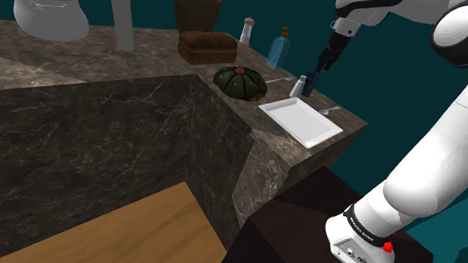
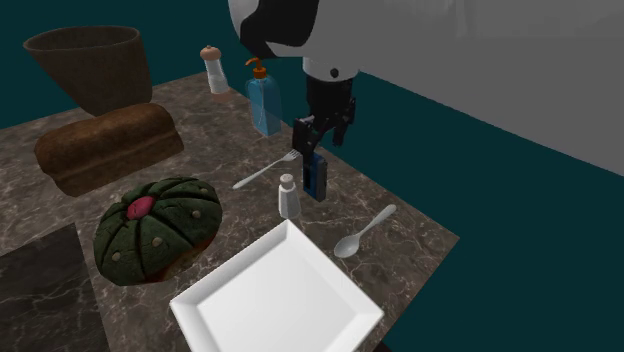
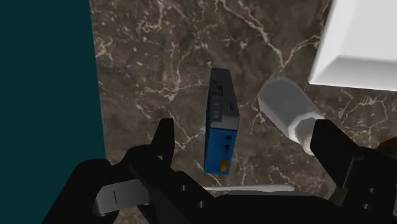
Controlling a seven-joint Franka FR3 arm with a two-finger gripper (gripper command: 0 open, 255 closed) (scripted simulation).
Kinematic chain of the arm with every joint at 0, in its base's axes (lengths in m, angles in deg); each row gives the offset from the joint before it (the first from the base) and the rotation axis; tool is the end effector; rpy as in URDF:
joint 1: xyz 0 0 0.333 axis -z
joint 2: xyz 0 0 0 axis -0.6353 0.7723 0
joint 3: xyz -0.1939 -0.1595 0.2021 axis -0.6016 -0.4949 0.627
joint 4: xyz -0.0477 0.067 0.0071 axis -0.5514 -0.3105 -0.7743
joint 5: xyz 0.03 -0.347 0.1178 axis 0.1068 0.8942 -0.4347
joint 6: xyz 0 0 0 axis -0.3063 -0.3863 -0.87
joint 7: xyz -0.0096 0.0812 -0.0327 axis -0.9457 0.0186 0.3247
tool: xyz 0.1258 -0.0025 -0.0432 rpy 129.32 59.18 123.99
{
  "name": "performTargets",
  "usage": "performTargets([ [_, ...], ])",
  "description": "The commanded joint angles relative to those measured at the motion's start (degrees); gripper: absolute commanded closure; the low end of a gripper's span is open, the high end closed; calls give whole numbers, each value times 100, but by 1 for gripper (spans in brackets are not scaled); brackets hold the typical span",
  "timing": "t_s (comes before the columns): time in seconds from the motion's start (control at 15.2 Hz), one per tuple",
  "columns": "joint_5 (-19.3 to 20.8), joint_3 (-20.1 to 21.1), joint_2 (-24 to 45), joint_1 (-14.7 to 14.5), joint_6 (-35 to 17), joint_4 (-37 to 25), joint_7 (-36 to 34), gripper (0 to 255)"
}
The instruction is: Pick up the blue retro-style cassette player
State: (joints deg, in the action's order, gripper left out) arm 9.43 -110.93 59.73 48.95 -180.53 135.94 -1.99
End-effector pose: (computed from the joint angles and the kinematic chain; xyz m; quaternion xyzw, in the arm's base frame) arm 0.4778 -0.3252 0.4946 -0.9996 -0.0177 -0.0040 0.0213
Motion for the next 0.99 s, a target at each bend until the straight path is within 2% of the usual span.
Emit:
performTargets([
  [0.0, -85, -12, 161, 52, -66, -82, 93, 0],
  [0.4, -135, 4, 232, 48, -548, 339, 142, 0],
  [0.53, -135, 4, 232, 48, -548, 339, 142, 0],
  [0.59, -133, 5, 228, 45, -547, 341, 138, 255],
  [0.92, -136, 4, 235, 49, -547, 335, 143, 255],
])
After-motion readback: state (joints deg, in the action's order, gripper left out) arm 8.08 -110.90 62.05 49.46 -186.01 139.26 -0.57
